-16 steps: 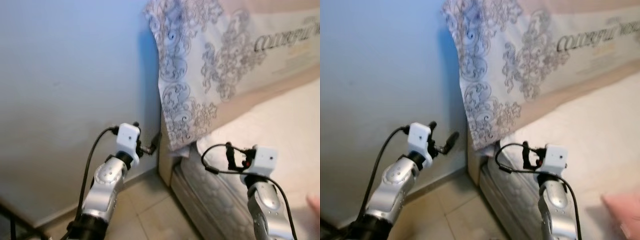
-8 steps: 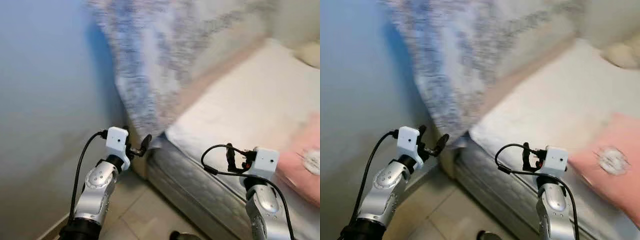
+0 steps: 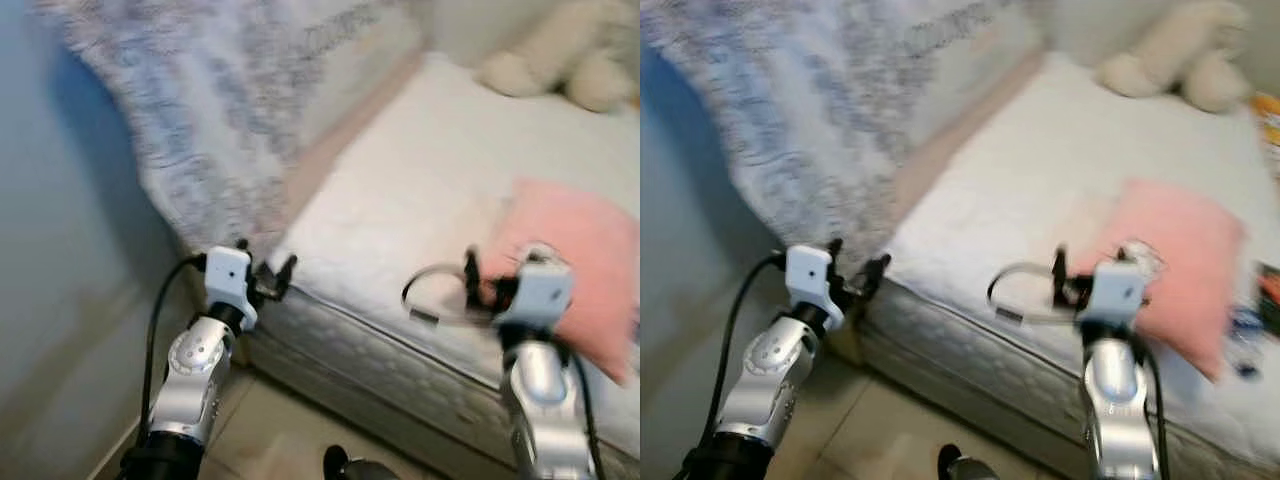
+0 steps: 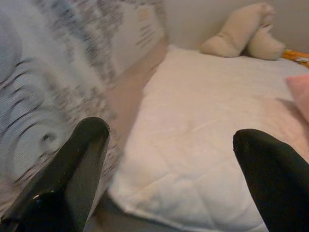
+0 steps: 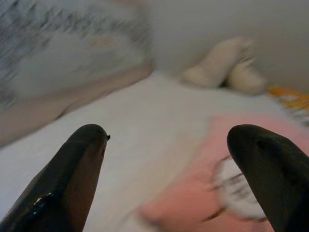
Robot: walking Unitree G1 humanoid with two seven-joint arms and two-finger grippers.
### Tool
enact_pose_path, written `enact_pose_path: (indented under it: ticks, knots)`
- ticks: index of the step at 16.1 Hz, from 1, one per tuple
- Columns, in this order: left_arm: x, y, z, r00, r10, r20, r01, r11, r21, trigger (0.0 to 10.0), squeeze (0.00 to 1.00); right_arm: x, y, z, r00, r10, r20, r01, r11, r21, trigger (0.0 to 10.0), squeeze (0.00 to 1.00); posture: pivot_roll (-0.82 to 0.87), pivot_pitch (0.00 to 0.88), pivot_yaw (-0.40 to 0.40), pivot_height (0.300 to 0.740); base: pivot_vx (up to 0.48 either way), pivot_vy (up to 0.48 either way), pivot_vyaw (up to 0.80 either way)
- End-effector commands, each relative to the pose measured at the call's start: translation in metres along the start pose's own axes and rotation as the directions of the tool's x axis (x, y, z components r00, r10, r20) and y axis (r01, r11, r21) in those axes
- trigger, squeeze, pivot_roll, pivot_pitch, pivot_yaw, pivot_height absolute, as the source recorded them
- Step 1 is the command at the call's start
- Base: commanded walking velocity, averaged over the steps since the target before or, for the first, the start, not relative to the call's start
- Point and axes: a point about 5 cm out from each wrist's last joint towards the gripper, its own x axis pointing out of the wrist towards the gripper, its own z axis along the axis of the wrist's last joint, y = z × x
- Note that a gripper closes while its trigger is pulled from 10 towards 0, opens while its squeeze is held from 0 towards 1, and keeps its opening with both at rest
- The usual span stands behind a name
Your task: Clean up the room
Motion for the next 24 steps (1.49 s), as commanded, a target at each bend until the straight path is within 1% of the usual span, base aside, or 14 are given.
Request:
enact_pose_path:
  ticks: [1, 2, 3, 6, 8, 12, 14, 15, 16, 17, 18, 20, 22, 24]
  knots:
    - [0.007, -0.005, 0.014, 0.999, -0.018, 0.049, 0.017, 1.0, 0.02, 10.0, 0.0, -0.003, -0.017, -0.012, 0.992, -0.099, -0.074, 0.103, 0.993, 0.048, 10.0, 0.0, -0.06, 0.0, -0.023, 0.74, 0.0, 0.0, -0.69]
    - [0.009, -0.007, 0.016, 0.998, -0.035, 0.046, 0.034, 0.999, 0.026, 10.0, 0.0, -0.005, -0.02, -0.017, 0.987, -0.122, -0.107, 0.13, 0.989, 0.07, 10.0, 0.0, -0.06, 0.0, -0.024, 0.74, 0.0, 0.0, -0.69]
    - [0.018, -0.012, 0.024, 0.996, -0.083, 0.04, 0.081, 0.996, 0.037, 10.0, 0.0, -0.009, -0.021, -0.025, 0.979, -0.144, -0.146, 0.157, 0.984, 0.086, 10.0, 0.0, -0.06, 0.0, -0.022, 0.74, 0.0, 0.0, -0.69]
    - [0.023, -0.014, 0.03, 0.993, -0.101, 0.055, 0.099, 0.994, 0.04, 10.0, 0.0, -0.009, -0.018, -0.025, 0.98, -0.133, -0.151, 0.148, 0.984, 0.095, 10.0, 0.0, -0.06, 0.0, -0.015, 0.74, 0.0, 0.0, -0.69]
    - [0.023, -0.01, 0.026, 0.998, -0.056, 0.042, 0.056, 0.998, 0.0, 10.0, 0.0, -0.008, -0.018, -0.027, 0.979, -0.125, -0.16, 0.142, 0.985, 0.097, 10.0, 0.0, -0.06, 0.0, -0.016, 0.74, 0.0, 0.0, -0.69]
    - [0.022, -0.008, 0.023, 0.999, -0.037, 0.028, 0.037, 0.999, -0.013, 10.0, 0.0, -0.007, -0.017, -0.026, 0.982, -0.109, -0.153, 0.122, 0.989, 0.079, 10.0, 0.0, -0.07, 0.0, -0.018, 0.74, 0.0, 0.0, -0.7]
    - [0.022, -0.002, 0.02, 1.0, 0.011, 0.015, -0.01, 0.999, -0.035, 10.0, 0.0, -0.006, -0.016, -0.026, 0.983, -0.101, -0.154, 0.113, 0.991, 0.075, 10.0, 0.0, -0.07, 0.0, -0.017, 0.74, 0.0, 0.0, -0.69]
    - [0.019, 0.004, 0.014, 0.996, 0.082, -0.017, -0.083, 0.993, -0.078, 10.0, 0.0, -0.006, -0.012, -0.026, 0.985, -0.071, -0.154, 0.085, 0.993, 0.084, 10.0, 0.0, -0.07, 0.0, -0.014, 0.74, 0.0, 0.0, -0.69]
    - [0.017, 0.006, 0.01, 0.993, 0.113, -0.037, -0.116, 0.989, -0.086, 10.0, 0.0, -0.006, -0.012, -0.025, 0.986, -0.074, -0.147, 0.087, 0.993, 0.084, 10.0, 0.0, -0.07, 0.0, -0.013, 0.74, 0.0, 0.0, 0.0]
    - [0.016, 0.006, 0.009, 0.99, 0.134, -0.043, -0.137, 0.987, -0.087, 10.0, 0.0, -0.005, -0.012, -0.024, 0.987, -0.064, -0.146, 0.076, 0.994, 0.082, 10.0, 0.0, -0.07, 0.0, -0.014, 0.74, 0.0, 0.0, 0.0]
    - [0.017, 0.005, 0.009, 0.989, 0.139, -0.045, -0.141, 0.988, -0.056, 10.0, 0.0, -0.005, -0.01, -0.023, 0.989, -0.052, -0.142, 0.064, 0.995, 0.079, 10.0, 0.0, -0.07, 0.0, -0.014, 0.74, 0.0, 0.0, 0.0]
    - [0.02, 0.0, 0.01, 0.991, 0.123, -0.046, -0.123, 0.992, -0.009, 10.0, 0.0, -0.004, -0.008, -0.023, 0.989, -0.039, -0.141, 0.048, 0.997, 0.062, 10.0, 0.0, -0.07, 0.0, -0.015, 0.74, 0.0, 0.0, 0.0]
    - [0.021, -0.005, 0.015, 0.998, 0.066, -0.021, -0.066, 0.998, -0.007, 10.0, 0.0, -0.004, -0.006, -0.023, 0.99, -0.027, -0.141, 0.036, 0.997, 0.063, 10.0, 0.0, -0.07, 0.0, -0.01, 0.74, 0.131, -0.201, 0.0]
    - [0.022, -0.007, 0.015, 0.999, 0.047, -0.015, -0.047, 0.998, -0.036, 10.0, 0.0, -0.004, -0.002, -0.024, 0.99, -0.005, -0.143, 0.015, 0.998, 0.067, 10.0, 0.0, -0.08, 0.0, -0.007, 0.74, 0.262, -0.398, 0.0]
